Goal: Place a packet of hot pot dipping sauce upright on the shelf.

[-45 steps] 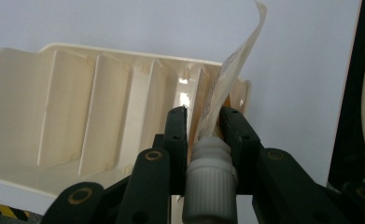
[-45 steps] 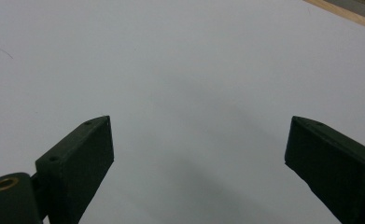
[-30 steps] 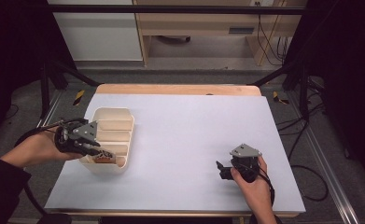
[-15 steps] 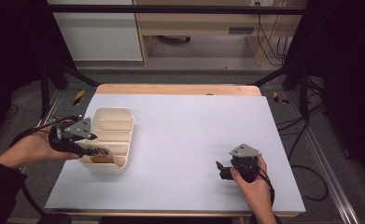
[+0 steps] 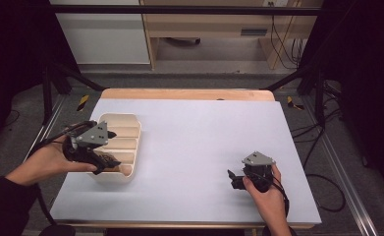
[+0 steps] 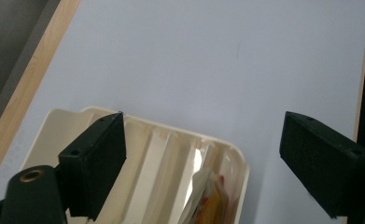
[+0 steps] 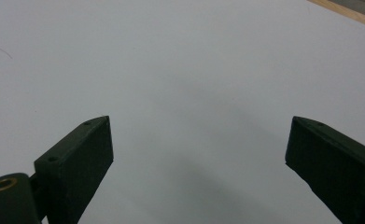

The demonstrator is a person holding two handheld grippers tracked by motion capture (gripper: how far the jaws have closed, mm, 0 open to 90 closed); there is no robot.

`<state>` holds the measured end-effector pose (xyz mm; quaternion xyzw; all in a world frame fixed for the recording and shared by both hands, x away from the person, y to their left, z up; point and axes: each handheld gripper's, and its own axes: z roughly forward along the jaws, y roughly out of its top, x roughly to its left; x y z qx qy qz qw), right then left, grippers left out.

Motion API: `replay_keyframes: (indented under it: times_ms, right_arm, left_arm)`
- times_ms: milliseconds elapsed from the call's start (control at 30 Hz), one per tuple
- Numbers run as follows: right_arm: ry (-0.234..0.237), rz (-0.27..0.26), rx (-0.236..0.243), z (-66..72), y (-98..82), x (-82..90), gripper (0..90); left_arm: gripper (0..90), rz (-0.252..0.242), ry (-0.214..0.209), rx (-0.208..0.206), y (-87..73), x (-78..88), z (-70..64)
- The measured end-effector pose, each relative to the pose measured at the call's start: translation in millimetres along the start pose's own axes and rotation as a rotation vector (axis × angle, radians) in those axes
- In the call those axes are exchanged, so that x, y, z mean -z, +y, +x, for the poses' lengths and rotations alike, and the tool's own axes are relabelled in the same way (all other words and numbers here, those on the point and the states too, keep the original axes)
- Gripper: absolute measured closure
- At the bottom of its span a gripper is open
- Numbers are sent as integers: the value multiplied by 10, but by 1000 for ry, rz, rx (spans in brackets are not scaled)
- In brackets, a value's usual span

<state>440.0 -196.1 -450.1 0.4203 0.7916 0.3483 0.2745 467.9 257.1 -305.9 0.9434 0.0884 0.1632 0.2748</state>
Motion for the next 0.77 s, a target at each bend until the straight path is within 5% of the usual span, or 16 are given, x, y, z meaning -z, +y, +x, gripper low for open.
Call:
replay_keyframes:
  times_ms: [267, 467, 567, 700, 767]
  right_arm:
    - [-3, 4, -1, -4, -4, 1, 78]
    - [-4, 3, -5, -4, -5, 6, 78]
    - [-1, 2, -5, -9, -7, 5, 78]
    - [-5, 4, 2, -15, -12, 1, 78]
    - [-11, 3, 6, -17, -13, -2, 78]
  left_arm:
    - [119, -86, 18, 25, 308, -388, -252]
    - [102, -149, -19, 78, 473, -838, -446]
    - [93, -171, -29, 111, 486, -1136, -546]
    - [91, -235, -50, 212, 398, -1494, -630]
    - [90, -242, -47, 222, 369, -1563, -646]
